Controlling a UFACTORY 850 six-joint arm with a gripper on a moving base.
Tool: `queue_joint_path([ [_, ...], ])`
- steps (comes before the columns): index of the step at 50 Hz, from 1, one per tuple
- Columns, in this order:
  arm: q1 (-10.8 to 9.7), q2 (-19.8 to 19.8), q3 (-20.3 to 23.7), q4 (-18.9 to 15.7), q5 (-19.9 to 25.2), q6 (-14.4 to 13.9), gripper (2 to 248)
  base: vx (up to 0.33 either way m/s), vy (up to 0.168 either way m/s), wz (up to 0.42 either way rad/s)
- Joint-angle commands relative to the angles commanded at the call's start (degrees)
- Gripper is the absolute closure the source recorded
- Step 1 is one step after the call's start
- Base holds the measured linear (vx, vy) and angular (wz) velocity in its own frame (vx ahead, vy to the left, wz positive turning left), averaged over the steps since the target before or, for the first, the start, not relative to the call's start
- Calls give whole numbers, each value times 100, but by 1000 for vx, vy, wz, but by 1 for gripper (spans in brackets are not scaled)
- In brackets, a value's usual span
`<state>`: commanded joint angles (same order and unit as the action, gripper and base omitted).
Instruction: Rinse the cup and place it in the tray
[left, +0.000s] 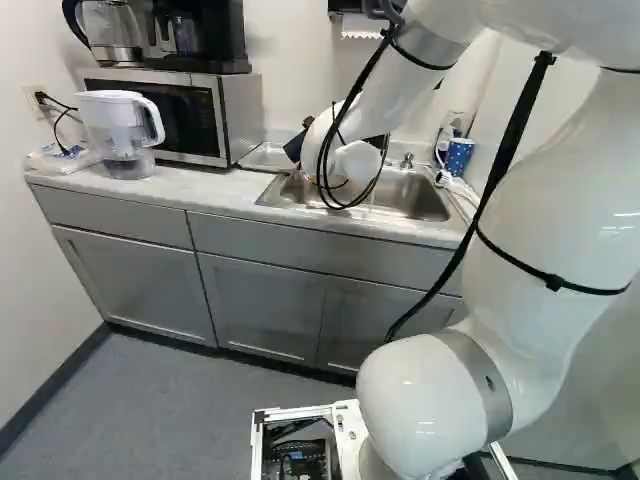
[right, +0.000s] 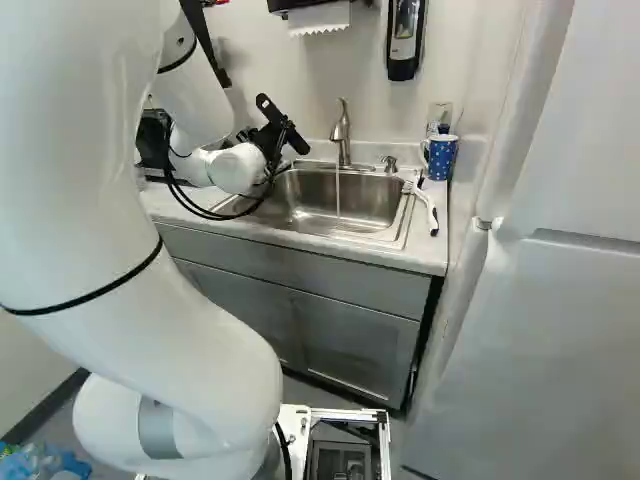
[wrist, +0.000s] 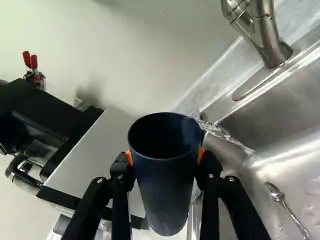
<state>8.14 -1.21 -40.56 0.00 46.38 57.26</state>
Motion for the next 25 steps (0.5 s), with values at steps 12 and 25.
queue_joint_path([
  [12, 0, 0, 0, 0, 0, 722, 124, 0, 0, 0],
  [25, 0, 0, 0, 0, 0, 1505, 124, 0, 0, 0],
])
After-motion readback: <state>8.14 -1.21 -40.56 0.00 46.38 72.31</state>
